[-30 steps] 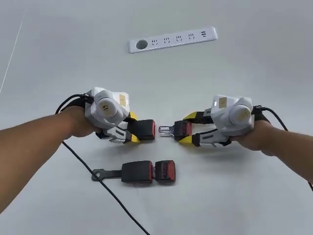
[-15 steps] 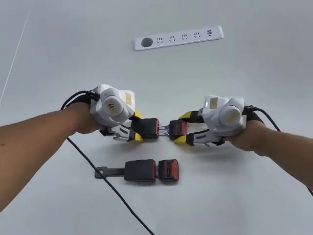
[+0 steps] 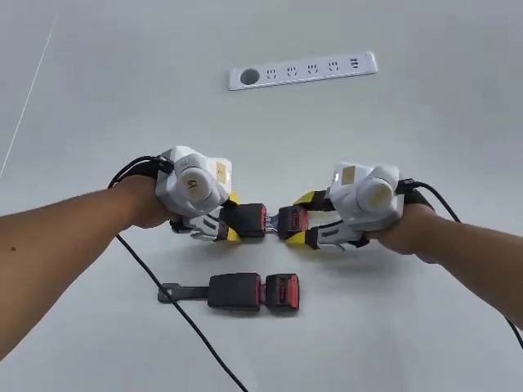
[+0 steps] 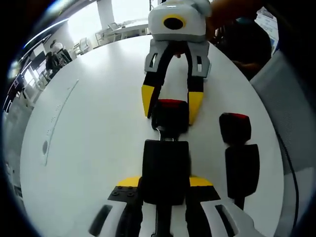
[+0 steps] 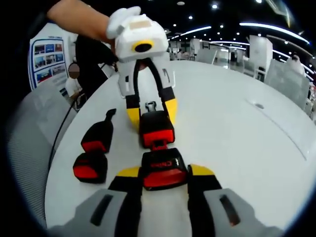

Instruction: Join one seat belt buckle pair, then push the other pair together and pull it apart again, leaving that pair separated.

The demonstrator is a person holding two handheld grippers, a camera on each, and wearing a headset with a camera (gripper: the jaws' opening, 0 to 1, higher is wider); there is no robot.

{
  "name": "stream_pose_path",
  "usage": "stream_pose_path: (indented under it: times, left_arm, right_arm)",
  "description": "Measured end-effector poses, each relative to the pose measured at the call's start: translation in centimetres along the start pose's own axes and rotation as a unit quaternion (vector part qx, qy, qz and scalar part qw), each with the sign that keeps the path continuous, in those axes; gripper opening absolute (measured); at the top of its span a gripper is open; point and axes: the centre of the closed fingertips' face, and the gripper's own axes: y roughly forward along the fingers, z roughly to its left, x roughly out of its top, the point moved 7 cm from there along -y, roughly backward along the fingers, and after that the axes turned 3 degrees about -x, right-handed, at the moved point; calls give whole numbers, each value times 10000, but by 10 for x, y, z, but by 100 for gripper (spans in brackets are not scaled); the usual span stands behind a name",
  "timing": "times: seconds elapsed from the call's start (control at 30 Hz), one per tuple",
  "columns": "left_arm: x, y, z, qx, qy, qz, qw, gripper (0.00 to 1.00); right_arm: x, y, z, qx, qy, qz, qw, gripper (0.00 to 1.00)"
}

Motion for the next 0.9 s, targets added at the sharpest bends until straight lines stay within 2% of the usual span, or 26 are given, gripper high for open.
stream_pose_path:
  times: [0.07, 0.17, 0.33, 0.9]
  left_arm:
    - [1, 0, 0, -22, 47, 37, 10000, 34]
    - [-1, 0, 1, -33, 51, 77, 10000, 33]
    - [-1, 0, 1, -66, 140, 131, 9998, 33]
    - [1, 1, 3, -118, 282, 263, 9992, 34]
  right_arm:
    - [5, 7, 3, -34, 64, -16, 10000, 34]
    - [10, 13, 5, -49, -30, 23, 10000, 34]
    - [12, 14, 6, -33, -54, 167, 9998, 34]
    - [13, 15, 7, -92, -162, 380, 9991, 34]
